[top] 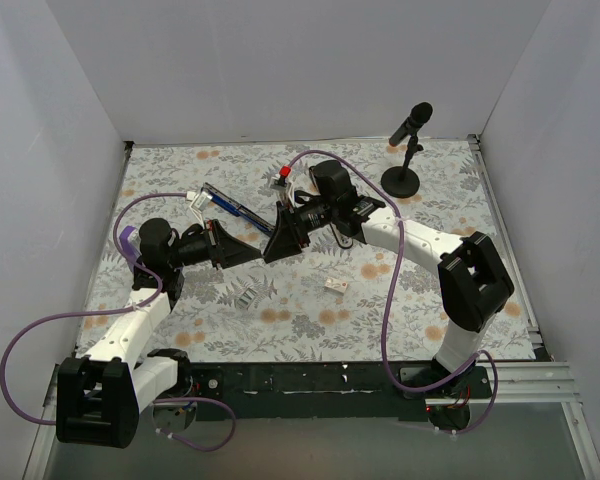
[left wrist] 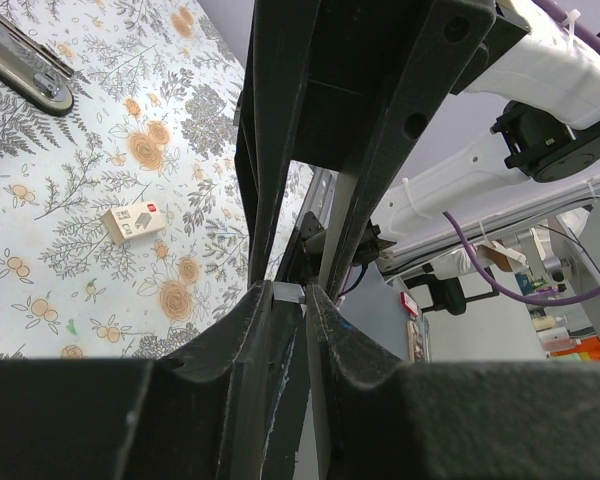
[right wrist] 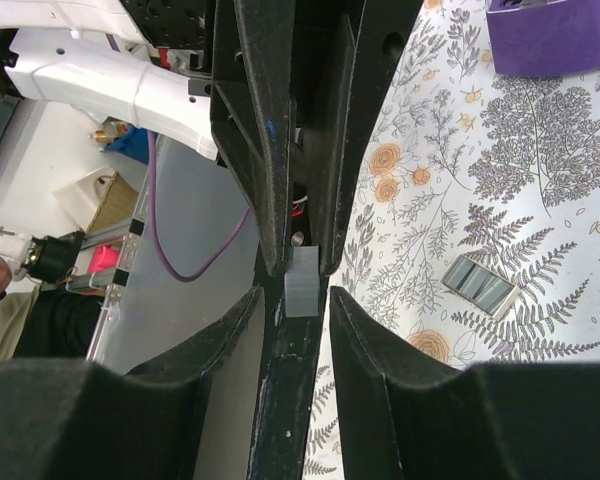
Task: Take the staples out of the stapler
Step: Pick up the staple from the center of the board.
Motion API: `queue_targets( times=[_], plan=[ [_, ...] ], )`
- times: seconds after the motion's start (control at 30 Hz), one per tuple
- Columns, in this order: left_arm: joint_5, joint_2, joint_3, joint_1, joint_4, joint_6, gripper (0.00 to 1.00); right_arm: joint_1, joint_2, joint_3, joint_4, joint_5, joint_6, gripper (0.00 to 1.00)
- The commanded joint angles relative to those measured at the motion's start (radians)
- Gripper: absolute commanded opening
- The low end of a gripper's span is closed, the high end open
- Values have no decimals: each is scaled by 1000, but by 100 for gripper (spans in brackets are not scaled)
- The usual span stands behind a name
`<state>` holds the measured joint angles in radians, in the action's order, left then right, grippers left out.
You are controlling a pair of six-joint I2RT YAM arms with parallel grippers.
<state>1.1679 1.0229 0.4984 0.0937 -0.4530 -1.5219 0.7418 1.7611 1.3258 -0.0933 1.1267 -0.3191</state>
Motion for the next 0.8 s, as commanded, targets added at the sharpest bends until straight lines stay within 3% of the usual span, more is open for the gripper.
queue_targets(
  times=[0.0,0.77],
  plan=[
    [12,-15,0,-2,-9,15,18,5,-12,0,-69,27,-23,40],
    [6,-14,5,0,11,29,18,14,-12,-19,-85,27,-34,34]
  ],
)
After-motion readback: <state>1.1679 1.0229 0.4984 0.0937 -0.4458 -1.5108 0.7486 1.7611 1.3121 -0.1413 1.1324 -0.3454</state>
